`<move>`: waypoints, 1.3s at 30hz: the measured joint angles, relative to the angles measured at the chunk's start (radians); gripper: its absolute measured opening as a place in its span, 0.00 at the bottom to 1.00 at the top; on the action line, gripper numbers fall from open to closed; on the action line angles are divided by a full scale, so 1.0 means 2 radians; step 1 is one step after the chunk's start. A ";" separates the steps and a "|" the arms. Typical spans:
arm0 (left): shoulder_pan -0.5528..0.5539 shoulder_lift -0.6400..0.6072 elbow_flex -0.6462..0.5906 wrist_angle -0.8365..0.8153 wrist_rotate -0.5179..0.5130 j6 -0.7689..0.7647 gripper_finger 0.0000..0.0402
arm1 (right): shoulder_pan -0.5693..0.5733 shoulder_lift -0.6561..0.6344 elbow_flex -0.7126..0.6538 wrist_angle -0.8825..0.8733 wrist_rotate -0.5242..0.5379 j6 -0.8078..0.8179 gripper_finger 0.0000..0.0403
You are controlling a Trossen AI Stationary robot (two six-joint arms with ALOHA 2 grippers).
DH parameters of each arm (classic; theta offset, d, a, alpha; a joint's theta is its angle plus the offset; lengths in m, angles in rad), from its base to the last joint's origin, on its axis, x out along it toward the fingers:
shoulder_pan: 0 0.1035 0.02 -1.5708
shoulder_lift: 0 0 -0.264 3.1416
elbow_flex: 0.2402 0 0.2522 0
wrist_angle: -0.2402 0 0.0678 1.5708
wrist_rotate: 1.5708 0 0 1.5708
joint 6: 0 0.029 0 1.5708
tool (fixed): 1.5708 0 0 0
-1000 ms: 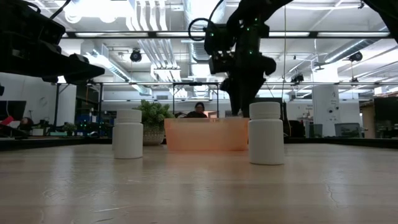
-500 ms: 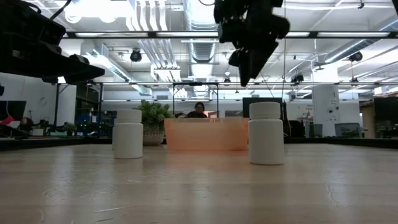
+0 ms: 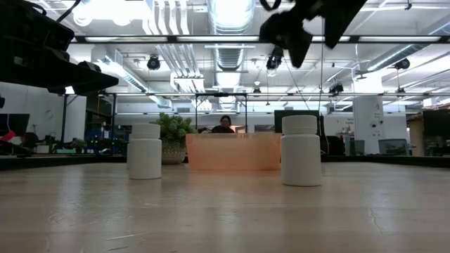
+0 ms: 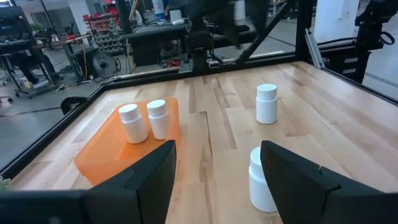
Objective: Pick and place pill bottles into a basket
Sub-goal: Put the white pill bottle into the orange bin
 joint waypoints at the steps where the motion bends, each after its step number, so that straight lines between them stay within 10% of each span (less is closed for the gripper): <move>1: 0.000 0.000 0.000 0.000 0.000 0.000 0.54 | 0.010 0.000 0.000 0.006 0.000 0.002 0.61; 39: 0.000 0.000 0.000 0.000 0.000 0.000 0.54 | 0.022 0.000 0.000 0.067 0.043 -0.005 0.60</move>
